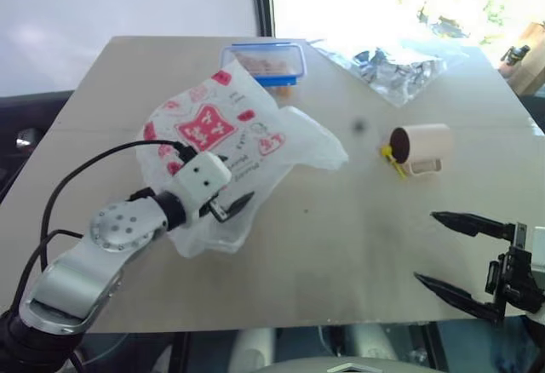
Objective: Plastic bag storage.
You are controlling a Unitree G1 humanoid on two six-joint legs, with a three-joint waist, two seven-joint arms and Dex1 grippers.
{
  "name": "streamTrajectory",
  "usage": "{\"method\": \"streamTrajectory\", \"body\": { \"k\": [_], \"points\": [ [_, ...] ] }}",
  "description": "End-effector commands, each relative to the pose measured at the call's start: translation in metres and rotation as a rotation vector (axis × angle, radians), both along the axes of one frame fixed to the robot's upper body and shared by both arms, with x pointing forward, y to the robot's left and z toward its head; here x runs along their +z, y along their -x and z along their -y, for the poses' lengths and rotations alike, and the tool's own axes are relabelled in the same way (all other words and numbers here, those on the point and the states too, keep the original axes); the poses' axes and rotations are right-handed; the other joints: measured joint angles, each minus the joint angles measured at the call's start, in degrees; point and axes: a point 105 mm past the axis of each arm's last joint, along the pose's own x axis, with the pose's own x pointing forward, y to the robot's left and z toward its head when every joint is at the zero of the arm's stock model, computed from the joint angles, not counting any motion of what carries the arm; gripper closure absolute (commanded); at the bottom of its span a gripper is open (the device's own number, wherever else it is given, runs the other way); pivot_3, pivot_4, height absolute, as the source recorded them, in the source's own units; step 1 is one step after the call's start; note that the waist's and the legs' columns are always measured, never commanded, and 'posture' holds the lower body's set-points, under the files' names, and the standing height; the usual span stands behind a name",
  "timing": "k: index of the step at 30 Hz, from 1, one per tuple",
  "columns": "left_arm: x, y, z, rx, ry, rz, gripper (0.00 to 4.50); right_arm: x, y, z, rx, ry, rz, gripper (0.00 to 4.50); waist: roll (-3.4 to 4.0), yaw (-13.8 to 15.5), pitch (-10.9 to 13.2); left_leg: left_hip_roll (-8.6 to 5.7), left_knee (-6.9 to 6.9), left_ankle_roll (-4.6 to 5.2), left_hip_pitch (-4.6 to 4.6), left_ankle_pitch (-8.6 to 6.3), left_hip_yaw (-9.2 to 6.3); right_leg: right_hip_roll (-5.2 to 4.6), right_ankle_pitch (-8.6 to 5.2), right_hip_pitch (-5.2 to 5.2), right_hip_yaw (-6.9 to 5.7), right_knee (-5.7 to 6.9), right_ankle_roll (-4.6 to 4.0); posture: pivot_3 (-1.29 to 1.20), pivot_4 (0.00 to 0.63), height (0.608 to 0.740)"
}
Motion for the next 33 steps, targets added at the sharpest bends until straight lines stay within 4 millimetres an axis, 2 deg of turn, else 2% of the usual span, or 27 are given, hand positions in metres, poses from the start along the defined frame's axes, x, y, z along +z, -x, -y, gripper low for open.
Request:
{"method": "streamTrajectory", "body": {
  "k": [1,4,6,10,16,19,23,27,28,31,33],
  "points": [
    [0.002,-0.004,0.003,-0.014,-0.036,0.051,0.07,0.002,0.001,0.015,-0.022,0.047,0.074,0.0,0.0,0.0,0.0,0.0,0.0,0.0,0.0,0.0,0.0,-0.01,0.0,0.0,0.01,0.0,0.0,0.0,0.15,0.74],
    [-0.002,-0.009,0.004,0.001,-0.049,0.058,0.07,0.003,-0.004,0.038,-0.074,0.006,0.061,0.0,0.0,0.0,0.0,0.0,0.01,0.01,0.01,0.0,0.02,-0.02,0.0,0.01,0.01,0.01,0.0,0.0,0.15,0.74],
    [-0.005,-0.012,0.003,0.013,-0.056,0.061,0.07,0.005,-0.008,0.046,-0.056,-0.012,0.041,0.0,0.0,-0.1,0.0,-0.01,0.01,0.01,0.02,0.0,0.02,-0.02,0.0,0.02,0.02,0.02,0.0,0.0,0.15,0.74],
    [-0.006,-0.016,0.004,0.018,-0.058,0.07,0.07,0.006,-0.012,0.05,0.014,0.018,0.022,0.0,0.02,-0.3,0.0,-0.01,0.01,0.01,0.03,0.0,0.0,0.03,0.0,0.01,0.03,0.05,-0.01,0.0,0.15,0.74],
    [-0.018,-0.022,0.001,0.08,-0.127,0.09,0.07,0.011,-0.013,0.051,0.083,0.064,0.038,0.0,0.02,-0.2,0.0,-0.04,0.01,0.02,0.0,0.0,0.0,-0.03,0.01,0.02,0.04,0.02,0.01,0.0,0.15,0.74],
    [-0.018,-0.029,0.0,0.127,-0.156,0.147,0.91,0.01,-0.014,0.045,0.093,0.061,0.037,0.0,0.02,-0.1,0.0,-0.05,0.03,0.02,-0.02,0.0,-0.02,-0.03,0.01,0.02,0.01,0.03,0.01,0.0,0.15,0.74],
    [-0.011,-0.032,0.003,0.15,-0.143,0.231,2.83,0.014,-0.02,0.031,0.081,0.061,0.061,0.0,0.02,-0.1,0.0,-0.03,0.03,0.02,-0.02,0.0,-0.07,0.0,0.01,0.02,-0.02,0.06,0.01,0.0,0.15,0.74],
    [-0.005,-0.037,-0.007,0.187,-0.152,0.288,4.3,0.014,-0.027,0.02,0.046,0.036,0.055,0.0,0.03,-0.2,0.0,-0.03,0.04,0.02,0.0,0.0,-0.06,-0.01,0.01,0.02,0.02,0.06,0.01,0.0,0.15,0.74],
    [0.001,-0.039,-0.008,0.192,-0.139,0.315,4.44,0.013,-0.031,0.017,0.026,0.027,0.048,0.0,0.02,-0.2,0.0,-0.03,0.03,0.02,0.0,0.0,-0.06,-0.02,0.01,0.02,0.01,0.07,0.01,0.0,0.15,0.74],
    [0.017,-0.042,-0.009,0.195,-0.097,0.366,4.44,0.01,-0.038,0.012,-0.019,0.01,0.036,0.0,0.01,-0.1,0.0,-0.03,0.04,0.02,-0.02,0.0,-0.09,-0.03,0.02,0.02,-0.03,0.08,0.01,0.0,0.15,0.74],
    [0.035,-0.048,-0.013,0.223,0.036,0.351,4.44,0.007,-0.047,0.008,-0.079,0.008,0.068,0.0,0.0,0.0,0.0,-0.03,0.05,0.02,-0.03,0.0,-0.1,-0.05,0.02,0.02,-0.05,0.08,0.01,0.0,0.15,0.74]
  ]
}}
